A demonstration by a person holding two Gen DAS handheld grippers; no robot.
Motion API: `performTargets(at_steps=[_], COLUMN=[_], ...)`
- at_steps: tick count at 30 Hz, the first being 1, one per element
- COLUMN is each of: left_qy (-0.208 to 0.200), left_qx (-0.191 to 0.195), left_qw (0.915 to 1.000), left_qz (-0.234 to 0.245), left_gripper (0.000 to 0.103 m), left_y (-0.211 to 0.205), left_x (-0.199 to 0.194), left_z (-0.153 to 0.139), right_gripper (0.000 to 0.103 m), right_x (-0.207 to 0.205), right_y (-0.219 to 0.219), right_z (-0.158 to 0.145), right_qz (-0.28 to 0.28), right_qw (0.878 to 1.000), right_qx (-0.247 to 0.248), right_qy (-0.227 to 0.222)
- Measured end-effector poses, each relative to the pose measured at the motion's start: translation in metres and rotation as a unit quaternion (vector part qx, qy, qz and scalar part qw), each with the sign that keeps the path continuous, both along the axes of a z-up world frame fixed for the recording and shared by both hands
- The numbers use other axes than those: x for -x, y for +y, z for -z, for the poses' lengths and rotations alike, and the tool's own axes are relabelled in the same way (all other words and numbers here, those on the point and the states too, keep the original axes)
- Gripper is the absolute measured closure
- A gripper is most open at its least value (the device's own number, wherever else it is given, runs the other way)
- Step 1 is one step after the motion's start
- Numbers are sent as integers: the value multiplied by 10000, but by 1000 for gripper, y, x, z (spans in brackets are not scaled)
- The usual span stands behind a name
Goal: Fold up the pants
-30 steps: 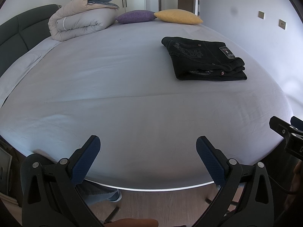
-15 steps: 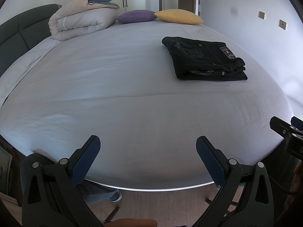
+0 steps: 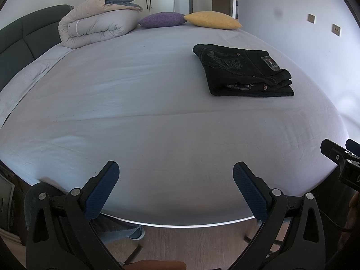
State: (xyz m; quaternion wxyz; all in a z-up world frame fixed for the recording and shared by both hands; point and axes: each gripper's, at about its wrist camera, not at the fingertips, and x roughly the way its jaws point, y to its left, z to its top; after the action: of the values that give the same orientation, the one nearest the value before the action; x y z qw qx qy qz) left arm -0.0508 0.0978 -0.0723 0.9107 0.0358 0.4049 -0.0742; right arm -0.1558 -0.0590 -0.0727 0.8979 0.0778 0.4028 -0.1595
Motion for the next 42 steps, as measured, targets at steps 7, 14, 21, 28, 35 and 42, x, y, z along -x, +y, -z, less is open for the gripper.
performTargets(at_steps=[7, 14, 21, 28, 35, 42], left_qy=[6, 6, 13, 24, 36, 23], left_qx=[8, 6, 19, 26, 24, -23], left_qw=[10000, 10000, 10000, 10000, 9999, 10000], left_qz=[-12, -31, -43, -48, -92, -87], left_gripper=[0, 0, 0, 0, 0, 0], left_y=[0, 0, -1, -2, -3, -6], left_x=[1, 3, 4, 4, 6, 8], left_z=[0, 1, 1, 1, 2, 5], right_gripper=[0, 0, 0, 0, 0, 0], right_x=[0, 0, 0, 0, 0, -1], right_y=[0, 0, 0, 1, 0, 0], right_z=[0, 0, 0, 0, 0, 0], right_qz=[-4, -4, -3, -2, -8, -16], right_qw=[10000, 10000, 10000, 10000, 10000, 10000], right_qx=[-2, 1, 1, 2, 7, 9], right_qy=[4, 0, 1, 4, 4, 5])
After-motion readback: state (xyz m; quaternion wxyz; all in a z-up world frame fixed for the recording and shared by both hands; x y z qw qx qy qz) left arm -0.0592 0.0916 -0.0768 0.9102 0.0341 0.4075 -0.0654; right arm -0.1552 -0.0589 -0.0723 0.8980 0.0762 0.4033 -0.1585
